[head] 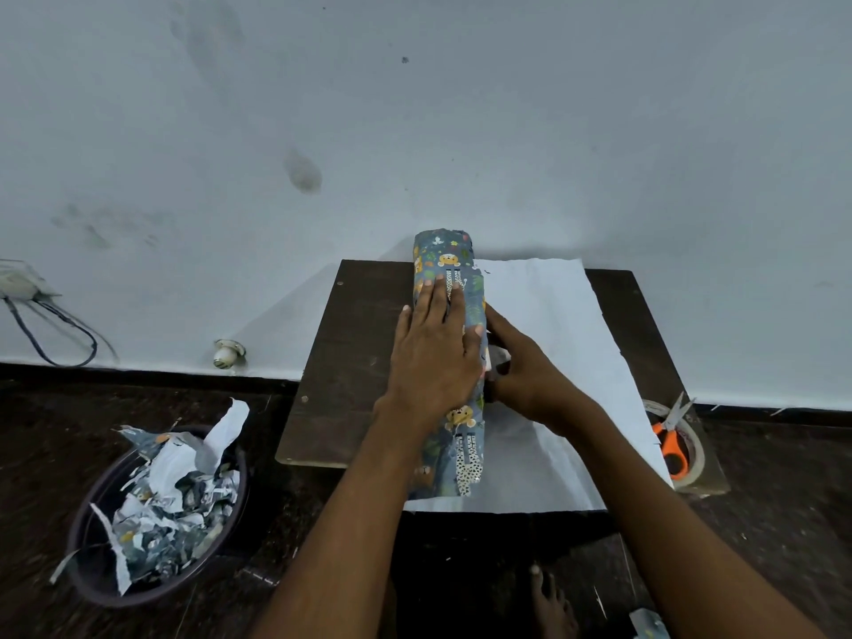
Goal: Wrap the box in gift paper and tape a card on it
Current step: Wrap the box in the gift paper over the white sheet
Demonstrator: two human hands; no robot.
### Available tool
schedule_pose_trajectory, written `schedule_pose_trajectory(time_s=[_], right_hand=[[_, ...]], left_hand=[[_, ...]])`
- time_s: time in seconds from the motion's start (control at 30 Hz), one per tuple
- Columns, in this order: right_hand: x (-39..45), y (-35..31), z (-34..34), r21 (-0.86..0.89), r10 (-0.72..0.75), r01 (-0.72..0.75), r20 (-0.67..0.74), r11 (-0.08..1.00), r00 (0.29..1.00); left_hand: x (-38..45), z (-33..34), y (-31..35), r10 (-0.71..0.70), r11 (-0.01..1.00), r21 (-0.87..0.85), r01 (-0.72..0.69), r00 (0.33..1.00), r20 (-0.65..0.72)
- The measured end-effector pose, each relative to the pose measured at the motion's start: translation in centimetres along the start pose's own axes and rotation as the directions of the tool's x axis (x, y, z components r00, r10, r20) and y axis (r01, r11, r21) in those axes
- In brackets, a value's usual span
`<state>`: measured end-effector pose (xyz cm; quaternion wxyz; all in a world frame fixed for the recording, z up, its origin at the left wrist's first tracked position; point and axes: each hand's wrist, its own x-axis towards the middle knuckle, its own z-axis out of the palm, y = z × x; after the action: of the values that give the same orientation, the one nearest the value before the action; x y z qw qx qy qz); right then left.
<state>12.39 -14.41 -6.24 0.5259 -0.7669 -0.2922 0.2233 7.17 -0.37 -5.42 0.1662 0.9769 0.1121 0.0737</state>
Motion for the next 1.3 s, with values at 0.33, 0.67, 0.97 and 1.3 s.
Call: schedule_pose_trajectory(time_s=[0.33,0.67,0.97,1.3], right_hand=[[-0.5,0.4,1.6,-0.153,-0.12,0.09,-0.204,0.984,0.972],[-0.4,0.7,-0.6,0.07,0.031,-0.03,-0.022,0.997,0.999],[0.2,-0.1,0.9,0.466,0.3,-0.152,-0.261,0.872,0.918],[-0.5,-0.5,3.3,0.413,0.311,-0.119,-0.436,0.903,0.844]], left_hand=[[0.0,0.3,0.3,0.033,0.999,0.036,-0.032,0.999,-0.036],[-0.2,0.4,0.3,0.065,0.996,0.058,-0.062,0.997,-0.051],[-0.2,0.4,0.1,0.075,0.994,0.088,-0.069,0.995,-0.061],[0.4,-0.2,0.1,0.024,0.999,-0.046,-0.023,0.999,0.024]])
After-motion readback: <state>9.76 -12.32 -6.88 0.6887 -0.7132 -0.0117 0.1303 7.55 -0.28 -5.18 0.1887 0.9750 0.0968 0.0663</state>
